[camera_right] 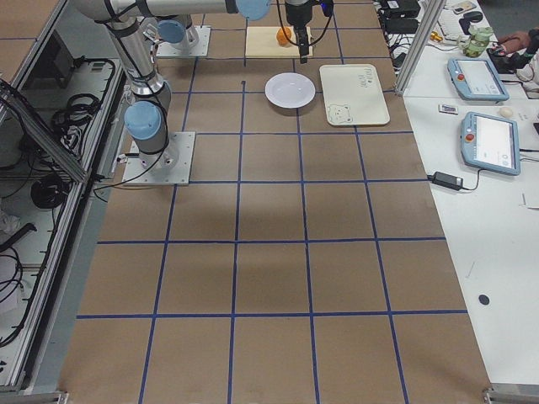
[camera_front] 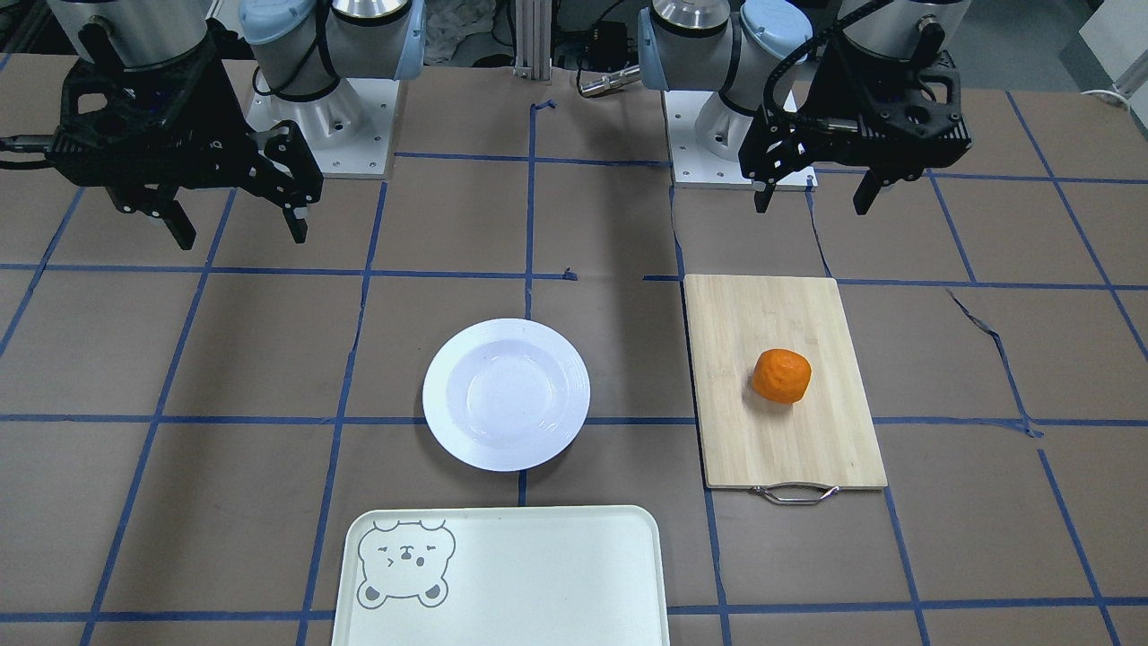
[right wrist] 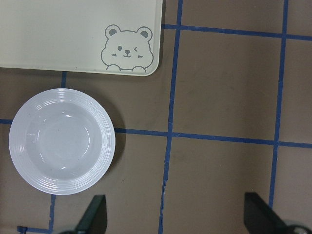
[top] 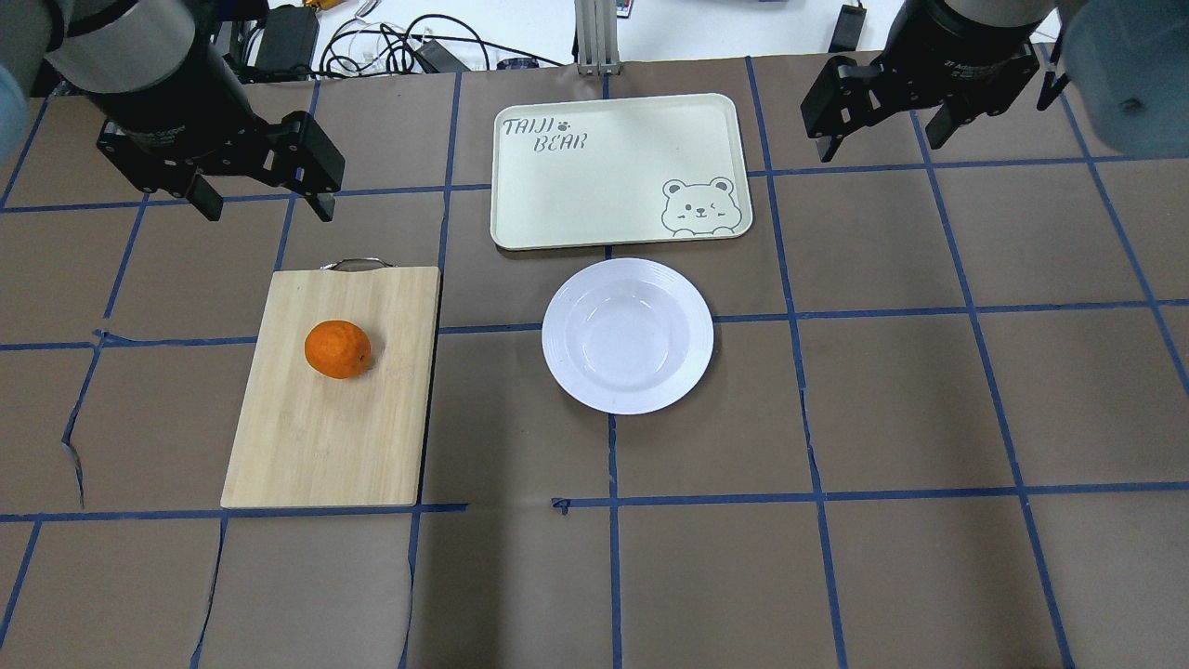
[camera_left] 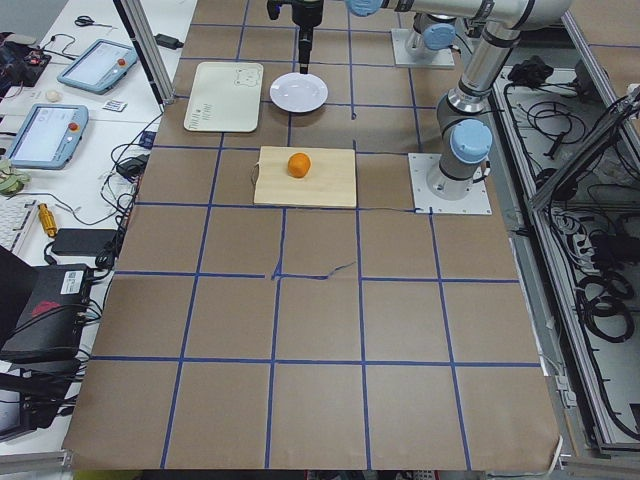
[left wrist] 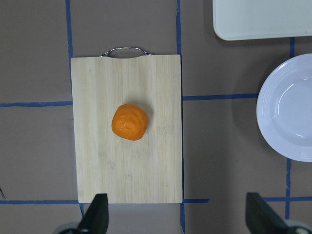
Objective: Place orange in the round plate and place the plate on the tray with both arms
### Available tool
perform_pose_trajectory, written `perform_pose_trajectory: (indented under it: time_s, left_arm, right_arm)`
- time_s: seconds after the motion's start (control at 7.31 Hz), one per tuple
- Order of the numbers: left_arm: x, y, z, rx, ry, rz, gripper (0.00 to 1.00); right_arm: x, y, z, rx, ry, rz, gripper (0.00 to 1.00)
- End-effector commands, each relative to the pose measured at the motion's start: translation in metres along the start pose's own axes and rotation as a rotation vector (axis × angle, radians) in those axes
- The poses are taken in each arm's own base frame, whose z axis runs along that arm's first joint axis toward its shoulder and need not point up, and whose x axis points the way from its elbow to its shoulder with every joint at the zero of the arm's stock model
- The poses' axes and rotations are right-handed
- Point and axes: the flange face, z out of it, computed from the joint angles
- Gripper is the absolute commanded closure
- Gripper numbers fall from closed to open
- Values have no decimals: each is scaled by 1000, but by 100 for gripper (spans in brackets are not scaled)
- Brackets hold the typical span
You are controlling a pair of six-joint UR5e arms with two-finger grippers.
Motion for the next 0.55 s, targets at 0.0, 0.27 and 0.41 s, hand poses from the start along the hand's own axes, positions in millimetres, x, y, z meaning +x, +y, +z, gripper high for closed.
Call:
perform_pose_trajectory:
  time_s: [0.0,0.27,0.41]
  left_arm:
    - [0,0,1,-2,0,1,0]
    - [0,1,1,-2,0,2,0]
    - [0,1,3,-11,-3,3,0]
  right_arm:
    - [1,0,2,-4,-1,1,0]
    - [1,-1,3,-3,3,1,0]
    - [2,-1,3,-5,9,1,0]
